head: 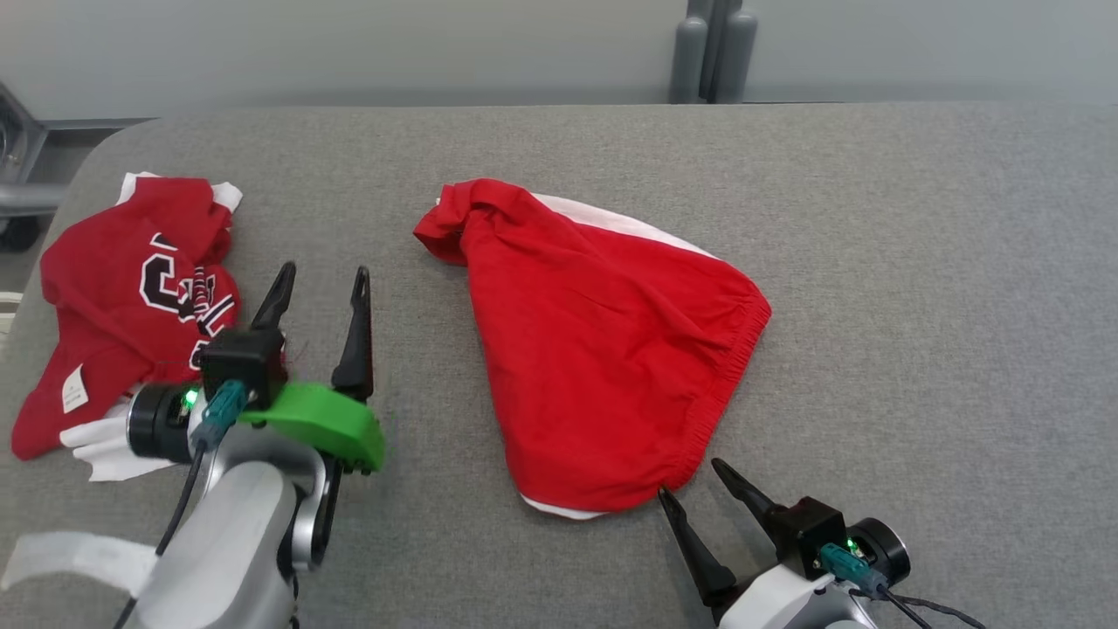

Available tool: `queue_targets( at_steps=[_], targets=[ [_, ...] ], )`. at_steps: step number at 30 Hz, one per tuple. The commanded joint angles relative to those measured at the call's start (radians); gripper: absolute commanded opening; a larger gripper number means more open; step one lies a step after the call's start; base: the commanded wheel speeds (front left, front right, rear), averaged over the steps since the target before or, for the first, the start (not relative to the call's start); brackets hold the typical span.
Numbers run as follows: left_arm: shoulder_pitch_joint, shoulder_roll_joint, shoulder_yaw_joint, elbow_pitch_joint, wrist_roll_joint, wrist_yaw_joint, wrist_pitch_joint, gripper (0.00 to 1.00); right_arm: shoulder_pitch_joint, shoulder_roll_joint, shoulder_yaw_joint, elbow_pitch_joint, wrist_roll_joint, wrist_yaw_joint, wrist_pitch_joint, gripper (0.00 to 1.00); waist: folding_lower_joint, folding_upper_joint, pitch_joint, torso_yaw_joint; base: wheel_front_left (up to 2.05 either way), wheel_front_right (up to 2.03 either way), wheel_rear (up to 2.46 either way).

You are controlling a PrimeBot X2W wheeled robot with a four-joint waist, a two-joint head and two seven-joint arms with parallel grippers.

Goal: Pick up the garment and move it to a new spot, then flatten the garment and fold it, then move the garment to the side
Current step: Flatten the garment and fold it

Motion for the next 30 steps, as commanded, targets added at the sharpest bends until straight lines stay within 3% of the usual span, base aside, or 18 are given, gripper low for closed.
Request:
queue_targets(
  at_steps=[1, 7, 8, 9, 10, 11, 16, 19, 20, 24, 28, 29, 30],
  targets=[
    [0.050, 0.016, 0.014, -0.028, -0.004, 0.017, -0.002, 1.00, -0.014, -0.003, -0.007, 0.010, 0.010, 0.000, -0.005, 1.00, 0.0000, 0.0000, -0.005, 0.032, 0.00, 0.00, 0.00],
    [0.188, 0.048, 0.066, -0.127, -0.024, 0.051, -0.002, 1.00, -0.035, -0.003, -0.020, 0.043, 0.045, 0.000, -0.005, 1.00, 0.0000, 0.0000, 0.005, 0.064, 0.00, 0.00, 0.00],
    [0.212, 0.051, 0.074, -0.142, -0.026, 0.055, -0.002, 1.00, -0.042, -0.003, -0.022, 0.049, 0.050, 0.000, -0.005, 0.78, 0.0000, 0.0000, 0.006, 0.067, 0.00, 0.00, 0.00],
    [0.232, 0.055, 0.079, -0.157, -0.026, 0.055, -0.002, 1.00, -0.049, -0.003, -0.024, 0.054, 0.058, 0.000, -0.005, 0.40, 0.0000, 0.0000, 0.008, 0.070, 0.00, 0.00, 0.00],
    [0.249, 0.055, 0.086, -0.169, -0.033, 0.057, -0.002, 1.00, -0.055, -0.003, -0.030, 0.067, 0.068, 0.000, -0.005, 0.10, 0.0000, 0.0000, 0.009, 0.071, 0.00, 0.00, 0.00],
    [0.264, 0.054, 0.090, -0.178, -0.039, 0.056, -0.002, 1.00, -0.061, -0.003, -0.035, 0.086, 0.068, 0.000, -0.005, 0.00, 0.0000, 0.0000, 0.010, 0.073, 0.00, 0.00, 0.00],
    [0.307, 0.044, 0.092, -0.205, -0.074, 0.030, 0.001, 1.00, -0.107, -0.020, -0.084, 0.143, 0.053, 0.000, -0.005, 0.00, 0.0000, 0.0000, 0.004, 0.063, 0.00, 0.00, 0.00],
    [0.322, 0.040, 0.080, -0.228, -0.095, -0.009, 0.001, 1.00, -0.145, -0.086, -0.115, 0.156, 0.050, 0.000, 0.006, 0.00, 0.0000, 0.0000, -0.006, 0.047, 0.00, 0.00, 0.00],
    [0.326, 0.047, 0.069, -0.239, -0.088, -0.035, 0.000, 1.00, -0.169, -0.136, -0.134, 0.142, 0.050, 0.000, 0.029, 0.00, 0.0000, 0.0000, -0.009, 0.037, 0.00, 0.00, 0.00],
    [0.334, 0.039, 0.075, -0.244, -0.084, -0.067, -0.002, 1.00, -0.189, -0.223, -0.177, 0.100, 0.077, 0.000, 0.074, 0.00, 0.0000, 0.0000, -0.012, 0.029, 0.00, 0.00, 0.00],
    [0.343, 0.035, 0.088, -0.235, -0.065, -0.081, -0.002, 1.00, -0.148, -0.223, -0.146, 0.059, 0.123, 0.000, 0.124, 0.00, 0.0000, 0.0000, -0.016, 0.036, 0.00, 0.00, 0.00],
    [0.345, 0.033, 0.094, -0.233, -0.060, -0.081, -0.002, 1.00, -0.136, -0.218, -0.127, 0.050, 0.131, 0.000, 0.129, 0.17, 0.0000, 0.0000, -0.017, 0.039, 0.00, 0.00, 0.00],
    [0.347, 0.031, 0.099, -0.231, -0.053, -0.081, -0.002, 1.00, -0.127, -0.215, -0.109, 0.042, 0.136, 0.000, 0.131, 0.44, 0.0000, 0.0000, -0.017, 0.042, 0.00, 0.00, 0.00]
  ],
)
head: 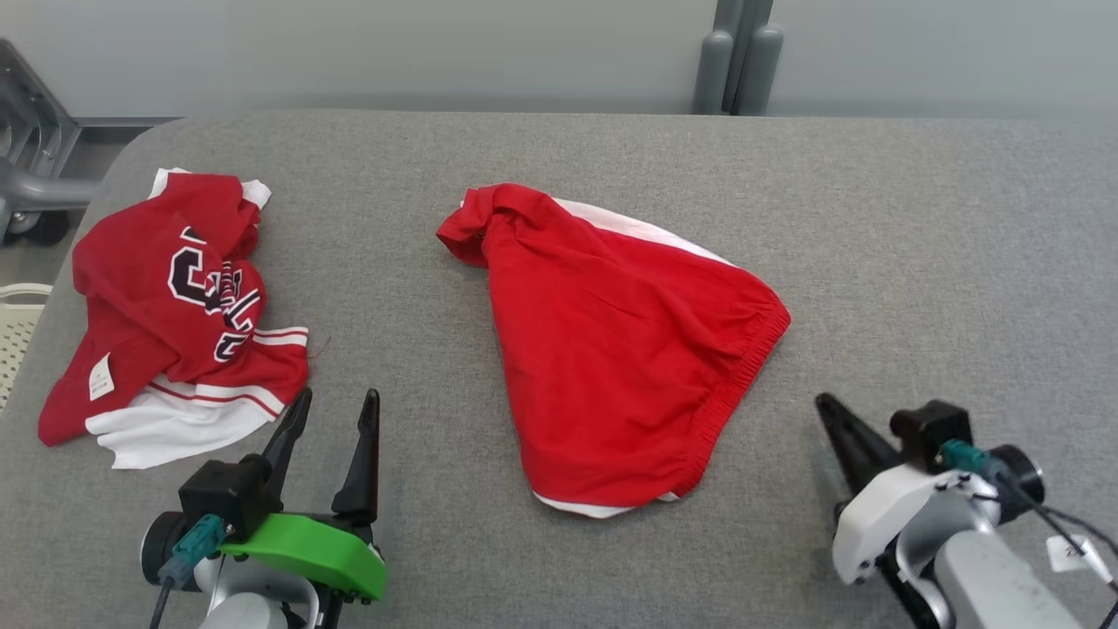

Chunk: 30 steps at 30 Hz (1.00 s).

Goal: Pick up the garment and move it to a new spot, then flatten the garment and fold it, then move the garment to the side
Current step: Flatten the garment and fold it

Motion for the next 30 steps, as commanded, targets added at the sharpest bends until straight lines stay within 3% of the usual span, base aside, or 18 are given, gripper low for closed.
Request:
queue_targets(
  at_steps=[1, 11, 24, 25, 26, 27, 30],
  targets=[
    [0.015, -0.005, 0.009, 0.003, 0.014, -0.005, -0.004, 1.00, 0.027, 0.008, 0.027, -0.010, 0.015, 0.000, 0.005, 0.99, 0.0000, 0.0000, 0.000, 0.008, 0.00, 0.00, 0.00],
    [0.020, -0.012, 0.038, 0.023, 0.051, -0.013, -0.003, 1.00, 0.085, 0.090, 0.201, 0.016, 0.058, 0.000, -0.010, 1.00, 0.0000, 0.0000, 0.016, 0.039, 0.00, 0.00, 0.00],
    [-0.001, -0.032, 0.051, 0.055, 0.072, -0.029, -0.003, 1.00, -0.040, 0.149, 0.283, 0.154, 0.111, 0.000, -0.077, 1.00, 0.0000, 0.0000, 0.034, 0.078, 0.00, 0.00, 0.00],
    [-0.001, -0.034, 0.052, 0.057, 0.072, -0.030, -0.003, 1.00, -0.044, 0.153, 0.287, 0.160, 0.122, 0.000, -0.084, 0.81, 0.0000, 0.0000, 0.033, 0.080, 0.00, 0.00, 0.00],
    [0.000, -0.035, 0.055, 0.059, 0.073, -0.031, -0.003, 1.00, -0.049, 0.154, 0.293, 0.164, 0.127, 0.000, -0.089, 0.33, 0.0000, 0.0000, 0.031, 0.081, 0.00, 0.00, 0.00],
    [0.003, -0.037, 0.058, 0.061, 0.075, -0.031, -0.003, 1.00, -0.052, 0.151, 0.305, 0.163, 0.133, 0.000, -0.093, 0.00, 0.0000, 0.0000, 0.029, 0.082, 0.00, 0.00, 0.00],
    [0.015, -0.044, 0.063, 0.069, 0.077, -0.034, -0.003, 1.00, -0.071, 0.127, 0.326, 0.123, 0.169, 0.000, -0.094, 0.00, 0.0000, 0.0000, 0.017, 0.085, 0.00, 0.00, 0.00]
  ],
)
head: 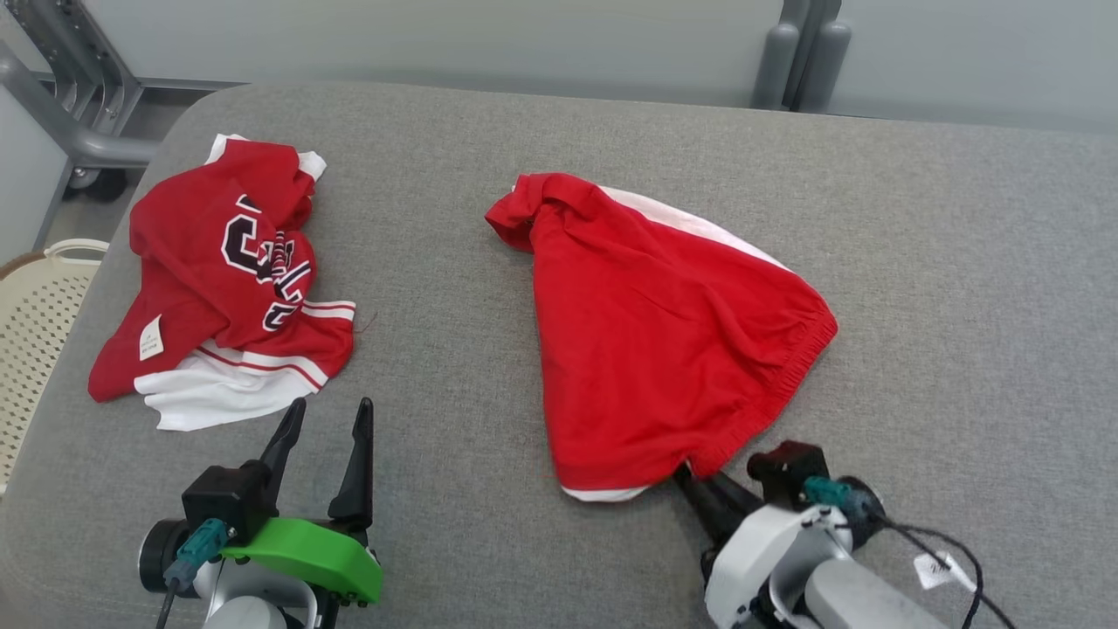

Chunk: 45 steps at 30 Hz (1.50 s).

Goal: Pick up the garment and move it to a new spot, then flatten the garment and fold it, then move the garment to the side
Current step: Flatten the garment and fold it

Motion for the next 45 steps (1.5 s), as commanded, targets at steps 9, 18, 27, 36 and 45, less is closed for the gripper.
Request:
queue_targets(
  at_steps=[9, 18, 27, 36, 45],
  targets=[
    [0.030, -0.034, 0.004, 0.018, 0.020, -0.013, -0.002, 1.00, -0.211, -0.193, 0.076, -0.341, 0.078, 0.000, 0.306, 0.00, 0.0000, 0.0000, -0.066, 0.016, 0.00, 0.00, 0.00],
    [0.027, -0.076, -0.004, 0.050, 0.033, -0.031, -0.002, 1.00, -0.474, -0.249, 0.086, -0.492, 0.233, 0.000, 0.586, 0.00, 0.0000, 0.0000, -0.101, 0.098, 0.00, 0.00, 0.00],
    [0.030, -0.102, 0.011, 0.070, 0.046, -0.045, -0.002, 1.00, -0.681, -0.165, 0.118, -0.324, 0.291, 0.000, 0.614, 0.00, 0.0000, 0.0000, -0.111, 0.150, 0.00, 0.00, 0.00],
    [0.061, -0.109, 0.034, 0.064, 0.061, -0.051, -0.002, 1.00, -0.505, -0.381, 0.256, -0.385, 0.424, 0.000, 0.685, 0.00, 0.0000, 0.0000, -0.116, 0.140, 0.00, 0.00, 0.00],
    [0.054, -0.110, 0.050, 0.051, 0.073, -0.060, -0.002, 1.00, -0.202, -0.684, 0.290, -0.482, 0.525, 0.000, 0.683, 0.00, 0.0000, 0.0000, -0.095, 0.040, 0.00, 0.00, 0.00]
  ],
)
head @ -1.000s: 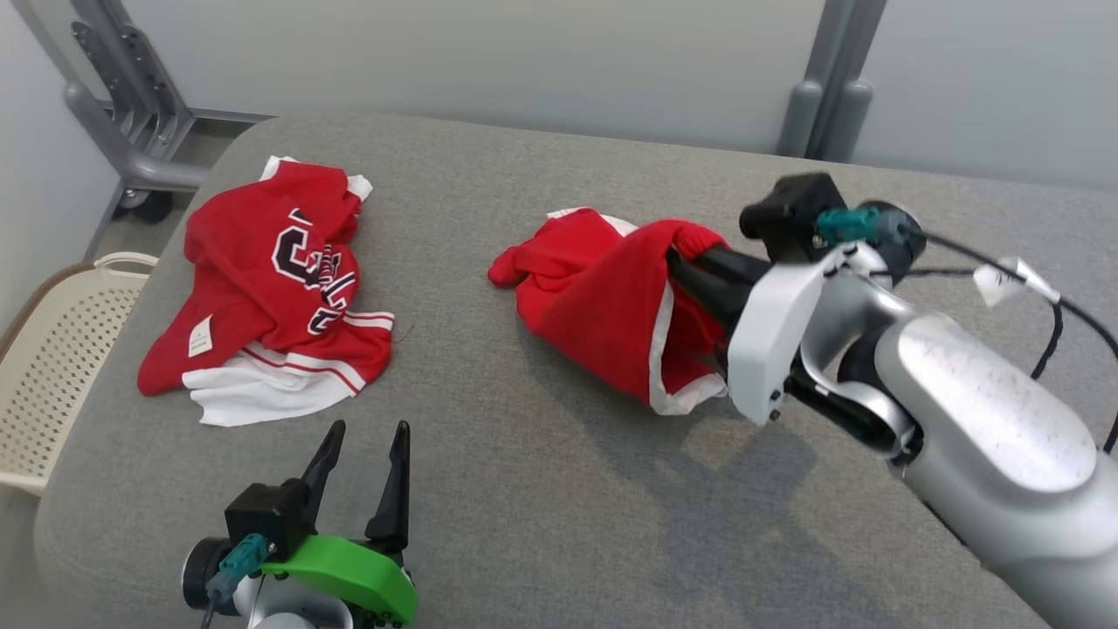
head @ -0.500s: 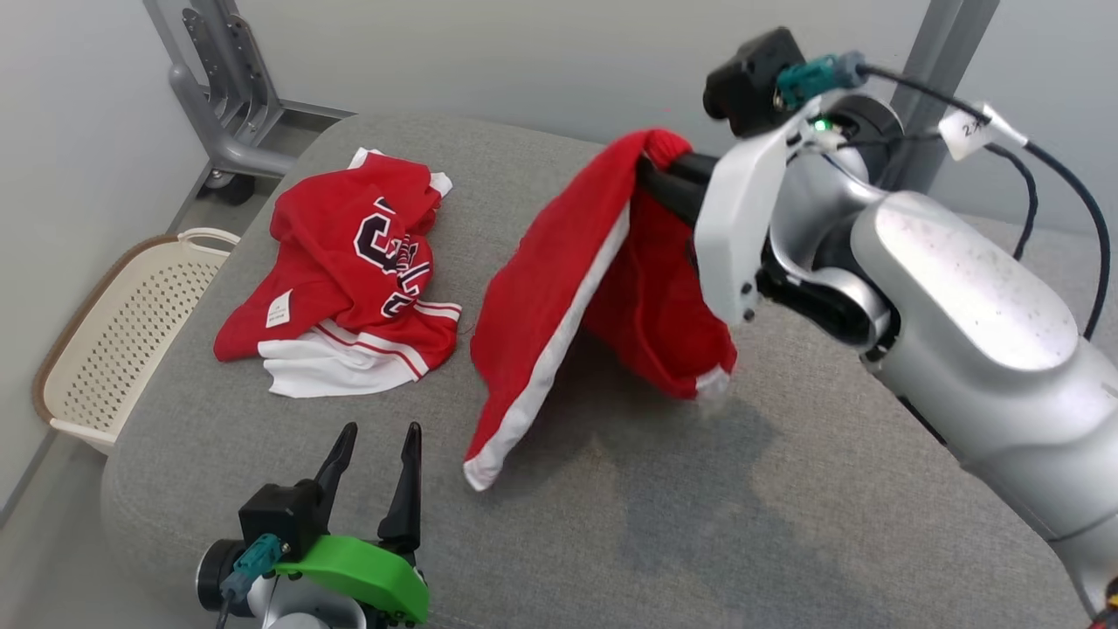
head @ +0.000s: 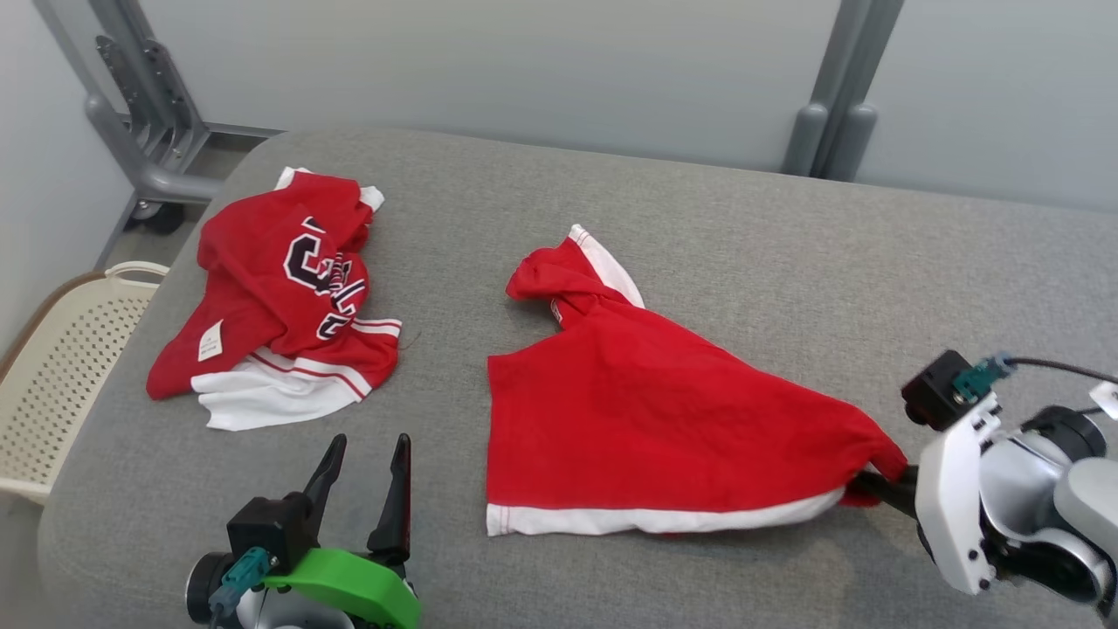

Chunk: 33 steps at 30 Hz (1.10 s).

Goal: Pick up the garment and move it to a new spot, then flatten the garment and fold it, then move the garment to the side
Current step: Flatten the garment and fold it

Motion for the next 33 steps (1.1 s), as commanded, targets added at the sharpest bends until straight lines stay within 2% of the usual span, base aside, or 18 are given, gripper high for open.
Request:
queue_targets(
  at_steps=[1, 6, 9, 10, 12, 13, 21, 27, 28, 33],
  targets=[
    [-0.014, -0.003, 0.002, -0.004, 0.012, -0.006, -0.002, 1.00, 0.044, -0.024, 0.000, 0.008, -0.012, 0.000, -0.024, 0.00, 0.0000, -0.0001, 0.022, -0.044, 0.00, 0.00, 0.00],
    [-0.036, -0.007, -0.002, 0.005, 0.019, -0.017, -0.002, 1.00, 0.135, -0.068, 0.004, 0.076, -0.105, 0.000, -0.144, 0.00, 0.0000, -0.0001, 0.051, -0.080, 0.00, 0.00, 0.00],
    [-0.042, -0.012, -0.001, 0.012, 0.021, -0.021, -0.002, 1.00, 0.156, -0.052, -0.007, 0.132, -0.149, 0.000, -0.221, 0.00, 0.0000, -0.0001, 0.061, -0.089, 0.00, 0.00, 0.00],
    [-0.044, -0.014, -0.001, 0.014, 0.020, -0.023, -0.002, 1.00, 0.161, -0.043, -0.009, 0.157, -0.159, 0.000, -0.243, 0.09, 0.0000, -0.0001, 0.065, -0.092, 0.00, 0.00, 0.00],
    [-0.052, -0.018, 0.001, 0.018, 0.021, -0.027, -0.002, 1.00, 0.157, -0.023, -0.019, 0.200, -0.197, 0.000, -0.297, 0.49, 0.0000, -0.0001, 0.075, -0.096, 0.00, 0.00, 0.00],
    [-0.054, -0.019, 0.001, 0.020, 0.022, -0.030, -0.002, 1.00, 0.156, -0.008, -0.026, 0.229, -0.206, 0.000, -0.321, 1.00, 0.0000, -0.0001, 0.078, -0.098, 0.00, 0.00, 0.00],
    [-0.051, -0.021, 0.013, 0.025, 0.029, -0.034, -0.002, 1.00, 0.167, 0.090, -0.098, 0.378, -0.256, 0.000, -0.457, 1.00, 0.0000, -0.0001, 0.082, -0.112, 0.00, 0.00, 0.00],
    [-0.007, -0.005, 0.035, 0.006, 0.021, -0.019, -0.002, 1.00, 0.218, 0.109, -0.160, 0.366, -0.288, 0.000, -0.529, 1.00, 0.0000, -0.0001, 0.059, -0.142, 0.00, 0.00, 0.00],
    [0.015, 0.000, 0.043, -0.009, 0.018, -0.010, -0.002, 1.00, 0.251, 0.118, -0.201, 0.349, -0.310, 0.000, -0.565, 1.00, 0.0000, -0.0001, 0.044, -0.158, 0.00, 0.00, 0.00],
    [0.075, 0.009, 0.066, -0.043, 0.015, 0.010, -0.002, 1.00, 0.342, 0.134, -0.299, 0.302, -0.366, 0.000, -0.609, 1.00, 0.0000, -0.0001, 0.019, -0.190, 0.00, 0.00, 0.00]
  ],
)
